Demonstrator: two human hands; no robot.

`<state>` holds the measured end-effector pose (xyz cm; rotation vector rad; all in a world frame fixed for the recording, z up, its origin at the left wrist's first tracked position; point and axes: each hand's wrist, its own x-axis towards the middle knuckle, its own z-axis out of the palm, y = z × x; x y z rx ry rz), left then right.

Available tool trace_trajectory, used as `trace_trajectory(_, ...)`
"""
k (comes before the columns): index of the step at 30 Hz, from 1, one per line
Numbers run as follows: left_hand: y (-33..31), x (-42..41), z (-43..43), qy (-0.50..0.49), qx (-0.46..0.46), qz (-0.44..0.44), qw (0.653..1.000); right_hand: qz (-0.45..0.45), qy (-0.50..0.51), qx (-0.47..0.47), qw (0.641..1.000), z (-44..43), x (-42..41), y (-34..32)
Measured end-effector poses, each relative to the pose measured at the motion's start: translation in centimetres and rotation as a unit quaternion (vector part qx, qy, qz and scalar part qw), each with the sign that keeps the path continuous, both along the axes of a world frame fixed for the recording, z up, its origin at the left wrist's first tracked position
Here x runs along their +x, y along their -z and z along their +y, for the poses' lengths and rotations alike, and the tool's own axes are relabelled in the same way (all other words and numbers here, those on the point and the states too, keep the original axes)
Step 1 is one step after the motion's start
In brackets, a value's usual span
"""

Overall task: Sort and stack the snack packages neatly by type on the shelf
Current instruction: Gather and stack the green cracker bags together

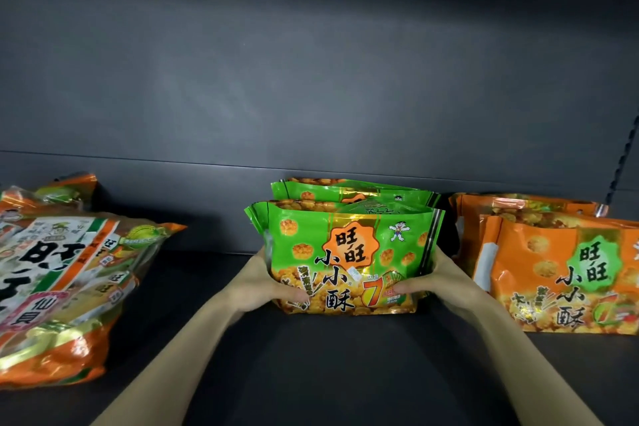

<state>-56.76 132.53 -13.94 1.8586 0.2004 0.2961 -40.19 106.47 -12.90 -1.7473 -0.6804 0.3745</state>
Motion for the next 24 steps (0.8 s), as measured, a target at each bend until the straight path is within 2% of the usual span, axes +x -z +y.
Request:
trace_trajectory(5,0.6,0.7,-0.7,-0.076,0.076,-0.011,0.994,-0.027,0.006,-0.019,0.999,-0.8,-0.2,-0.1)
trace_trajectory(9,1.5,0.7,-0.7,-0.140,0.166,0.022,0.976,-0.045,0.019,-0.038,0.998,-1.0,-0.6,-0.4)
trace_trajectory(14,1.4,0.3,-0.9,-0.143,0.247,0.078,0.955,-0.069,0.062,-0.101,0.991,-1.3,-1.1,-0.7)
trace_trajectory(19,0.3,-1.1,-1.9,-0.193,0.328,0.108,0.918,-0.107,0.104,-0.167,0.975,-1.7,-3.0,-1.0)
trace_trajectory(24,-0.3,-3.2,-3.6,-0.285,0.406,0.060,0.866,-0.200,0.157,-0.248,0.935,-2.3,-5.0,-1.7)
